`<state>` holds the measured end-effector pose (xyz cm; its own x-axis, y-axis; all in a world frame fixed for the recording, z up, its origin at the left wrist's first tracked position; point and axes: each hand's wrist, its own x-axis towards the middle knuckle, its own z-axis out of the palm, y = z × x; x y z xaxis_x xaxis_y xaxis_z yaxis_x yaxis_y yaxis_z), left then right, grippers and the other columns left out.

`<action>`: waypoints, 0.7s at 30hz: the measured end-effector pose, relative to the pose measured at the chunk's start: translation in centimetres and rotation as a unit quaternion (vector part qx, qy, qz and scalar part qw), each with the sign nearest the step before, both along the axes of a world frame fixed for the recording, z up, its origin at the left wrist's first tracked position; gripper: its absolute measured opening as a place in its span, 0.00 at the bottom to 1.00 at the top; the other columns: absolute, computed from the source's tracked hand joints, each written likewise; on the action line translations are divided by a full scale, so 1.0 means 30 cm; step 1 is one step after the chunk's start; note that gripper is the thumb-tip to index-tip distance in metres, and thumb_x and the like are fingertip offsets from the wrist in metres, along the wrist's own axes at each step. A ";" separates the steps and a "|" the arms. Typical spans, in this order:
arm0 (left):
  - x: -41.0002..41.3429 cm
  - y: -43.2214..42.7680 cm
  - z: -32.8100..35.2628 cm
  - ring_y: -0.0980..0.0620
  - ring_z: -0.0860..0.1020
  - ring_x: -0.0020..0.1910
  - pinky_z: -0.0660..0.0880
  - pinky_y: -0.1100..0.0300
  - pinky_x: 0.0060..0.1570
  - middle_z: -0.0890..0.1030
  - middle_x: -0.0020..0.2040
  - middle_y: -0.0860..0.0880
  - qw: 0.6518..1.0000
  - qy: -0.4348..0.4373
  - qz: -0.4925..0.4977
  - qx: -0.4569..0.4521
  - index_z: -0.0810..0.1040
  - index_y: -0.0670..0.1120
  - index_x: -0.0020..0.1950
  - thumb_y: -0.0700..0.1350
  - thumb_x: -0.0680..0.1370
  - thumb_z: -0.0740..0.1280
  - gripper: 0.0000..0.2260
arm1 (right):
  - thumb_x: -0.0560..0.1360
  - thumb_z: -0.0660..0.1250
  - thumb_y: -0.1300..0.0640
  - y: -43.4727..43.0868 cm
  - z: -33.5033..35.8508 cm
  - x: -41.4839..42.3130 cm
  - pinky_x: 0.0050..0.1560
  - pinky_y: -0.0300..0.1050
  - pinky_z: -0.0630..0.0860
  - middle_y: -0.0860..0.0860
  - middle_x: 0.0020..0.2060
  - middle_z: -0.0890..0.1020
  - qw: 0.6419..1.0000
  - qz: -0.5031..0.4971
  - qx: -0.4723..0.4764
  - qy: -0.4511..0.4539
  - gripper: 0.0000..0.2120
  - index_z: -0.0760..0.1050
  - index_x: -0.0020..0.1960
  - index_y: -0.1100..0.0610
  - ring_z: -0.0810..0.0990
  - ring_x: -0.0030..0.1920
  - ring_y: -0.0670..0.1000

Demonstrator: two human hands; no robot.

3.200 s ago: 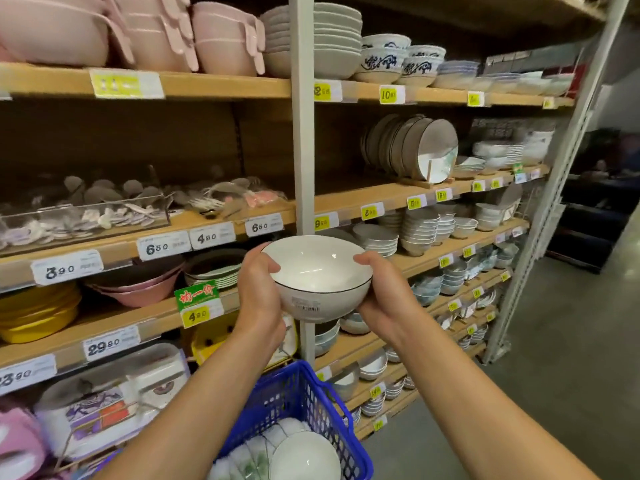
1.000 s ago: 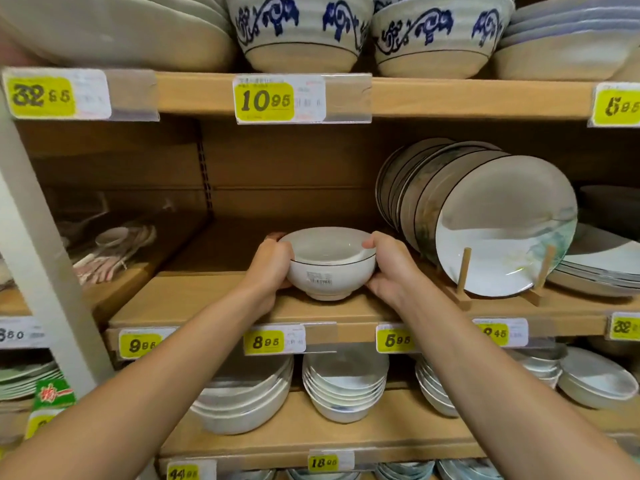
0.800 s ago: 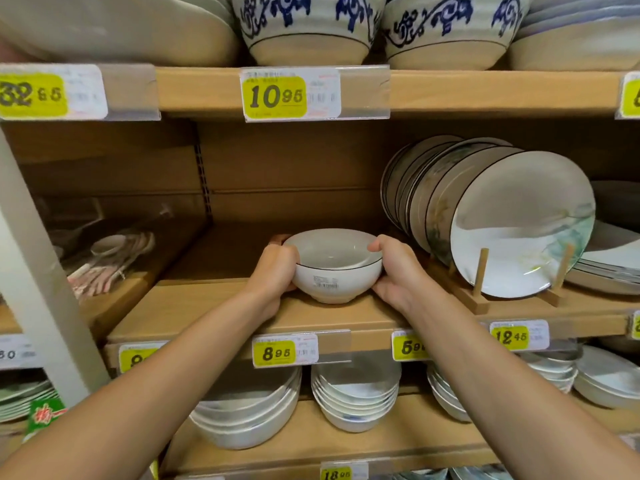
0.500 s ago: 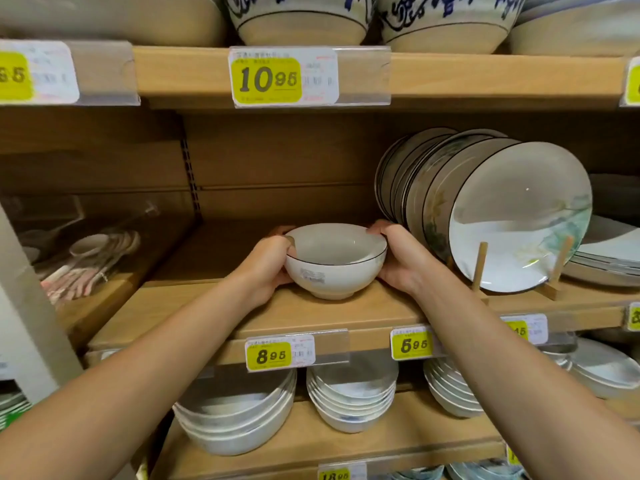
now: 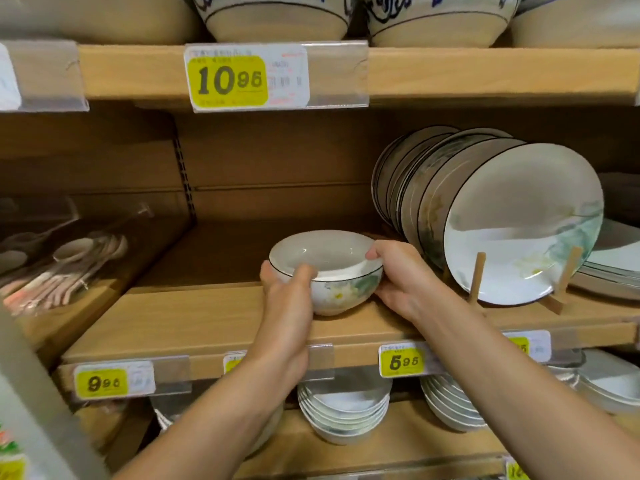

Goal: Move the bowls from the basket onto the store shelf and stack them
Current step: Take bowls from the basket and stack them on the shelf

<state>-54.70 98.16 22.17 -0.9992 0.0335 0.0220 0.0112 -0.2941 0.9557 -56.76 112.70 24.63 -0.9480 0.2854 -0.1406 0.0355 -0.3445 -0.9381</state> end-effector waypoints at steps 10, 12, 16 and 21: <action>-0.009 -0.064 0.026 0.60 0.84 0.44 0.79 0.65 0.40 0.84 0.51 0.49 1.000 0.004 -0.011 0.017 0.62 0.53 0.72 0.45 0.78 0.64 0.24 | 0.79 0.61 0.58 0.014 -0.072 0.124 0.60 0.46 0.76 0.52 0.63 0.78 0.997 0.024 0.028 0.066 0.25 0.62 0.75 0.53 0.78 0.60 0.49; -0.026 -0.038 0.031 0.58 0.84 0.45 0.78 0.65 0.39 0.84 0.50 0.48 1.000 -0.005 0.003 0.019 0.65 0.50 0.71 0.42 0.79 0.63 0.21 | 0.80 0.60 0.59 0.007 -0.058 0.096 0.60 0.47 0.75 0.53 0.65 0.76 0.998 0.015 0.013 0.058 0.26 0.59 0.76 0.54 0.77 0.61 0.50; -0.147 0.030 0.065 0.52 0.79 0.47 0.77 0.54 0.53 0.79 0.51 0.46 0.998 -0.028 0.050 -0.014 0.71 0.45 0.61 0.38 0.80 0.58 0.11 | 0.80 0.59 0.62 0.009 -0.011 -0.004 0.64 0.51 0.72 0.54 0.58 0.76 1.000 -0.005 -0.002 0.016 0.19 0.64 0.70 0.55 0.77 0.58 0.53; -0.338 0.088 0.086 0.45 0.73 0.61 0.72 0.48 0.66 0.75 0.63 0.43 0.994 -0.049 0.071 -0.071 0.70 0.44 0.68 0.41 0.83 0.57 0.14 | 0.81 0.56 0.62 0.028 0.008 -0.163 0.51 0.47 0.72 0.50 0.45 0.76 0.999 -0.035 -0.011 0.005 0.09 0.72 0.57 0.53 0.74 0.42 0.47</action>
<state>-64.83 100.79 24.76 -0.9912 -0.1121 -0.0707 -0.0524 -0.1588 0.9859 -61.65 113.53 24.87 -0.9276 0.3474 -0.1374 0.0010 -0.3657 -0.9307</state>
